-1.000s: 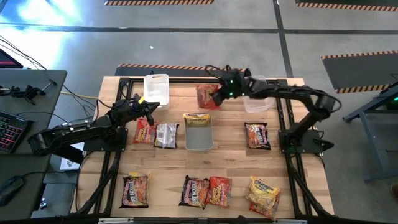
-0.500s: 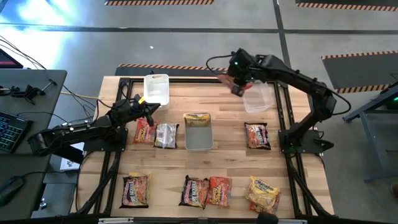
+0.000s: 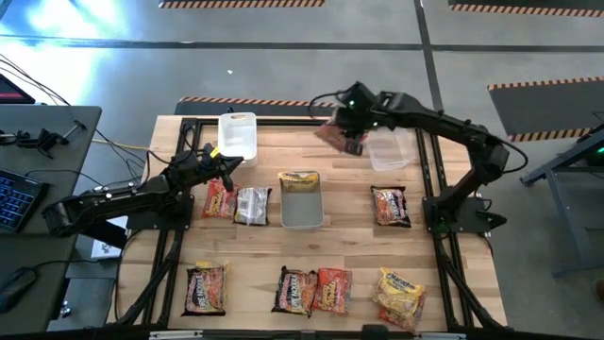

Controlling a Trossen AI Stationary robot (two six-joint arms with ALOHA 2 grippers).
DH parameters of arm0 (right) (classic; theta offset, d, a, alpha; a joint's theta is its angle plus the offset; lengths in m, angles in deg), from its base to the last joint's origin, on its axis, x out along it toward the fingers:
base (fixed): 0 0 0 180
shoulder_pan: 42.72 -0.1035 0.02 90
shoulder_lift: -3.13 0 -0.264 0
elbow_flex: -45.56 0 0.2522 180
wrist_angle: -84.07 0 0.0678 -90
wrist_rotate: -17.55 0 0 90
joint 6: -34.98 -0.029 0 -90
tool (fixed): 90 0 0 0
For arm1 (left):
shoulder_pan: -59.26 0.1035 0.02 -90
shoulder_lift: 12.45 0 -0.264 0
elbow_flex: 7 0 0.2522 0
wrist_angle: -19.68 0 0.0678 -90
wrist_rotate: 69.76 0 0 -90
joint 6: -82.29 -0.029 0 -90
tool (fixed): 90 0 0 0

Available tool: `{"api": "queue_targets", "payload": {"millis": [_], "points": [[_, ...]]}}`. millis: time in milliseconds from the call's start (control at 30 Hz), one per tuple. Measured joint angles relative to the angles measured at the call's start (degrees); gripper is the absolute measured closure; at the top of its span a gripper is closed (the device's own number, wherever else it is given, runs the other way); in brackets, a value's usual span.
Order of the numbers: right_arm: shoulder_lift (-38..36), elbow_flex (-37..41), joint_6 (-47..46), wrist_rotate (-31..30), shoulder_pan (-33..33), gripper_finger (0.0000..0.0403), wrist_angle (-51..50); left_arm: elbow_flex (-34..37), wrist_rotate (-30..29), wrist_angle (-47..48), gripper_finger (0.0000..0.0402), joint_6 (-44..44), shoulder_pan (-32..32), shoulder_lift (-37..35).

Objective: Sort Maruchan noodles
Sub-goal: Put the orange noodle pack into the transparent bin

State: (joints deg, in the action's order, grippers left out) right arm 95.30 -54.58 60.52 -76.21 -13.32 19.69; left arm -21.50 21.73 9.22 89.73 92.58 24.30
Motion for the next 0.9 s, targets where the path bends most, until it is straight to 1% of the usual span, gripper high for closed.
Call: {"api": "queue_targets", "payload": {"millis": [67,133,300,367,467,533,633,733,800,900], "points": [[2.13,1.98,-0.05,1.25,-0.21,0.0337,1.85,0.00,0.08,0.06,0.0401,0.04,0.00,0.00],[4.99,3.03,-0.21,1.09,-0.28,0.0337,1.55,-0.02,0.13,0.23,0.0401,0.42,0.00,0.00],[11.96,1.94,-2.61,0.78,-0.26,0.0335,1.79,-0.02,0.35,0.25,0.0401,0.42,0.00,0.00],[14.55,0.98,-3.16,0.08,-0.26,0.0328,2.14,-0.02,0.35,0.33,0.0401,0.44,0.02,-0.01],[17.00,-0.31,-3.70,-0.23,-0.36,0.0298,2.20,-0.02,0.37,0.42,0.0401,0.44,0.02,0.00],[18.72,-1.07,-4.95,-0.48,-0.67,0.0267,1.58,-0.02,0.37,0.42,0.0401,0.44,0.00,0.00],[18.90,-3.29,-7.46,-1.51,-0.93,0.0215,0.53,-0.02,0.37,0.41,0.0401,0.42,0.00,0.00],[18.85,-7.40,-11.39,-2.09,-0.93,0.0171,-4.13,-0.02,0.39,0.42,0.0401,0.42,0.00,0.00],[18.83,-10.40,-15.70,-2.02,-0.92,0.0152,-7.45,-0.02,0.39,0.42,0.0401,0.43,0.02,0.00],[18.72,-12.76,-21.64,-0.53,-0.31,0.0141,-11.88,-0.02,0.39,0.47,0.0401,0.63,0.02,-0.02]]}}
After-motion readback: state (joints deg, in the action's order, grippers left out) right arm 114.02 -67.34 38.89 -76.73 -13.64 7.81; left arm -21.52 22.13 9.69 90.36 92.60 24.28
